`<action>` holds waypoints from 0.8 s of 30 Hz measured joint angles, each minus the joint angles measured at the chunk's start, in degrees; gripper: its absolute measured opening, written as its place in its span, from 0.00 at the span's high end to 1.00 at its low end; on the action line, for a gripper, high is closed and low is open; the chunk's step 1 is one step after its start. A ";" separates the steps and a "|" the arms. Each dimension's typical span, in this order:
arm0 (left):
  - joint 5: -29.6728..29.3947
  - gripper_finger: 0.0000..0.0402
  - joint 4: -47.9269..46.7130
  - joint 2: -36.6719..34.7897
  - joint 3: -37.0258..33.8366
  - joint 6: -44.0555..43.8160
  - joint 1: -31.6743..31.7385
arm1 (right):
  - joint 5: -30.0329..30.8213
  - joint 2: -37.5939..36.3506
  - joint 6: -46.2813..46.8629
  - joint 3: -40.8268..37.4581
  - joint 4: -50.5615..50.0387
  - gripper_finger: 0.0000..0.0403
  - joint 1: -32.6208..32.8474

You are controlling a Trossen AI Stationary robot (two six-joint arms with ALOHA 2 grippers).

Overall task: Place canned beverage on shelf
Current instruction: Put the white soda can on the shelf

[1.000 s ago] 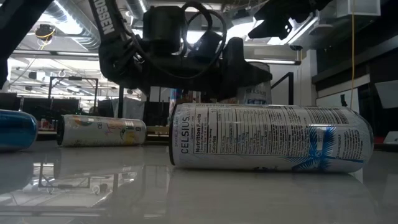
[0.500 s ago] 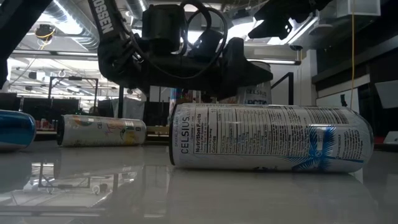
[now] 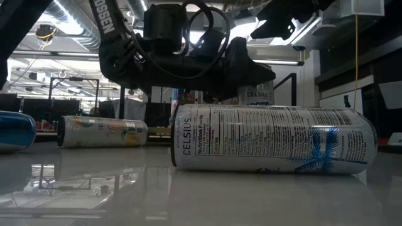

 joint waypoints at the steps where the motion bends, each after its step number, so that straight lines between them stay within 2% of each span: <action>1: 0.00 0.20 0.00 0.00 -0.01 0.00 0.00 | 0.00 0.00 0.00 0.00 0.00 0.25 0.00; 10: 0.07 0.07 -0.07 -0.15 -0.02 -0.21 -0.04 | 0.00 0.00 0.00 0.02 0.00 0.25 0.00; 24: 0.11 0.06 3.06 -0.56 -0.02 -3.31 0.00 | -0.03 0.00 -0.04 0.04 -0.25 0.25 0.00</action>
